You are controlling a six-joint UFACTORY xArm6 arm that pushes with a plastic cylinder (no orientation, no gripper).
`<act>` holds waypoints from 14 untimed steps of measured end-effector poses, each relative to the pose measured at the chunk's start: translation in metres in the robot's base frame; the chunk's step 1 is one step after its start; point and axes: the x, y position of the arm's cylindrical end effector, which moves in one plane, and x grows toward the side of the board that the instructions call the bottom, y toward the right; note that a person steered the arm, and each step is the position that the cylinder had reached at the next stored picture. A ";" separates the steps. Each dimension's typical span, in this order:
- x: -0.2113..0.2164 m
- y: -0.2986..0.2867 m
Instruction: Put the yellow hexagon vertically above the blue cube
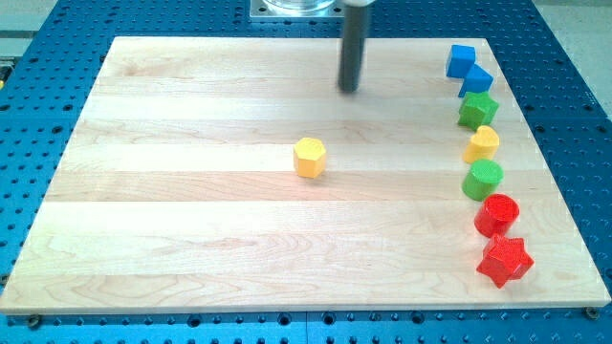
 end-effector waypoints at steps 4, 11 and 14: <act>0.206 -0.078; -0.016 0.016; -0.095 0.108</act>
